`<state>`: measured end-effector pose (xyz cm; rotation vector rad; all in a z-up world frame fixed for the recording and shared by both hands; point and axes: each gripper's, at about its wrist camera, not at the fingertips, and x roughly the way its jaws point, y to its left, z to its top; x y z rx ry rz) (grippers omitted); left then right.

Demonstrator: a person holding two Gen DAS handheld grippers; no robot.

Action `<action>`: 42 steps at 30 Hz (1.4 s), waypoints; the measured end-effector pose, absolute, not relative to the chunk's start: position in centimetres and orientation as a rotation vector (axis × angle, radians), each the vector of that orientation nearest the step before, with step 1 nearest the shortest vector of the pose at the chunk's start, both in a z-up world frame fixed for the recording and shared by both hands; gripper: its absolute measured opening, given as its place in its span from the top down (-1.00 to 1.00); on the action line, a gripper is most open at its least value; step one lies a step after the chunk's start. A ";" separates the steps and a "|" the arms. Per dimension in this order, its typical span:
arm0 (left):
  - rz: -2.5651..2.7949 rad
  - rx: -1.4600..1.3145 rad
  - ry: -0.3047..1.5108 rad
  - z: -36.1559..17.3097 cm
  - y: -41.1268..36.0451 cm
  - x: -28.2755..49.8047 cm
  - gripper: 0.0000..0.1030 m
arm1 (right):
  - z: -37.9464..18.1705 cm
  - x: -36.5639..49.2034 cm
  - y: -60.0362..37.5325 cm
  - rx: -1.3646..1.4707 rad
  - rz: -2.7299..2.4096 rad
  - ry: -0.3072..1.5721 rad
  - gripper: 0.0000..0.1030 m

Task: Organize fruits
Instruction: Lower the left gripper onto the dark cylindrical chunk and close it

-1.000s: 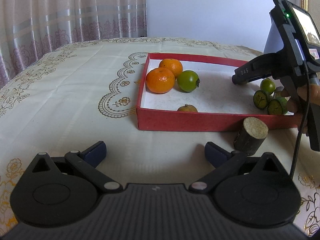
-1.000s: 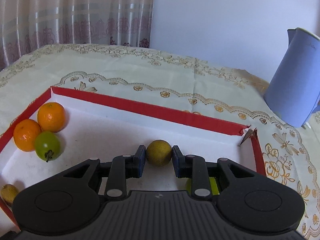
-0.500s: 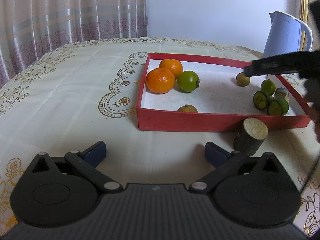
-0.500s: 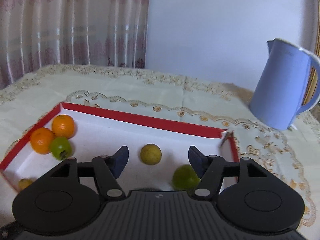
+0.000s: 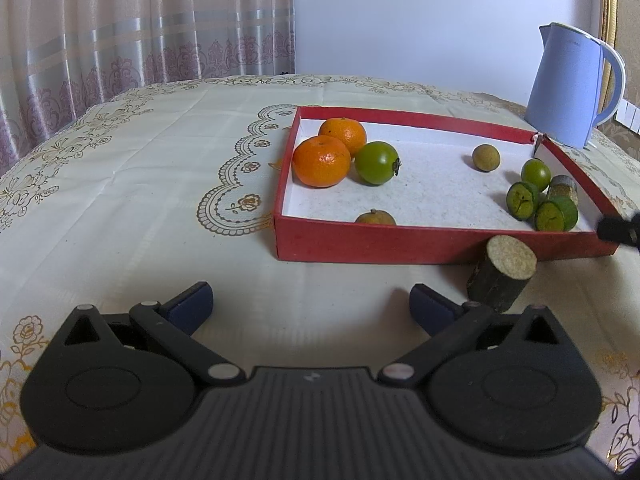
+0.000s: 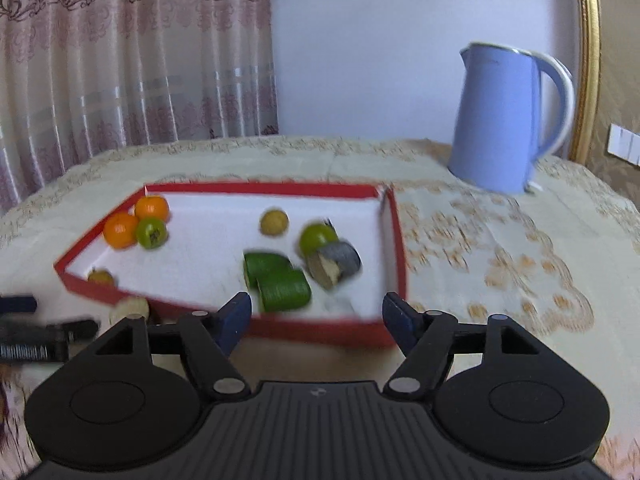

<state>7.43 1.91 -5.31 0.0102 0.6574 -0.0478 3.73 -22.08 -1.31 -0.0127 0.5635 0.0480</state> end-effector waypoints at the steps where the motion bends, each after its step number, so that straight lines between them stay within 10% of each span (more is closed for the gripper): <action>1: -0.048 0.011 0.658 -5.3 2.0 7.4 -1.00 | -1.6 3.2 -22.3 -0.010 0.035 0.569 -0.40; 42: -0.179 -0.002 0.643 -3.4 -3.5 6.3 -1.00 | -4.7 3.0 -22.7 0.013 0.020 0.655 -0.84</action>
